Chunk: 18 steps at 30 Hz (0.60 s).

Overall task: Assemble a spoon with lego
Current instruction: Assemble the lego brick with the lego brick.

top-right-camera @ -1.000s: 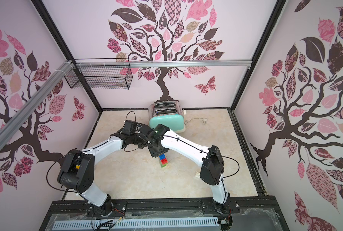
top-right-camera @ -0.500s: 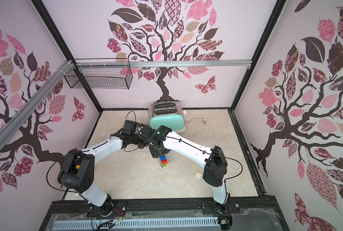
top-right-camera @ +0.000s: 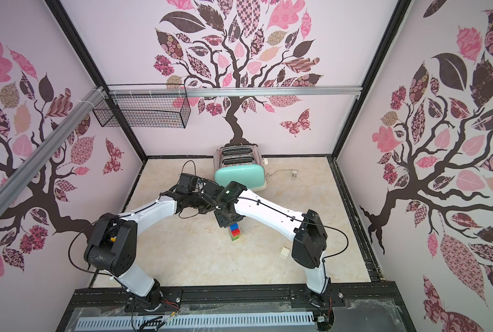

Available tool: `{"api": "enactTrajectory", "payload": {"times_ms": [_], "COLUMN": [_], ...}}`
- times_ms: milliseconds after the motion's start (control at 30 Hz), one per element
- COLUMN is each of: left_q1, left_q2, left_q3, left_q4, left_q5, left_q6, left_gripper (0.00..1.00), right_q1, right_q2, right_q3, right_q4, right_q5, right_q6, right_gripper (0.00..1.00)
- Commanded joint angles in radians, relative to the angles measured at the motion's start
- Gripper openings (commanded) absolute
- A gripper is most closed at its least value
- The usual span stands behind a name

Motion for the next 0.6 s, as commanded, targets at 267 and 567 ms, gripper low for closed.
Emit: {"api": "enactTrajectory", "payload": {"times_ms": [267,567], "left_q1": [-0.011,-0.011], "left_q2": [0.004,0.008], "left_q3": [0.0,0.002], "left_q4": [0.001,0.002], "left_q5": [-0.003,-0.002], "left_q6": [0.013,0.012], "left_gripper": [0.0,0.0], "right_q1": [-0.003,0.0], "right_q2": [-0.038,-0.01], "right_q3": [-0.191,-0.24], "right_q4": [0.084,0.12], "right_q5": [0.032,-0.011], "right_q6": [0.003,0.023], "right_gripper": [0.22,0.22]}}
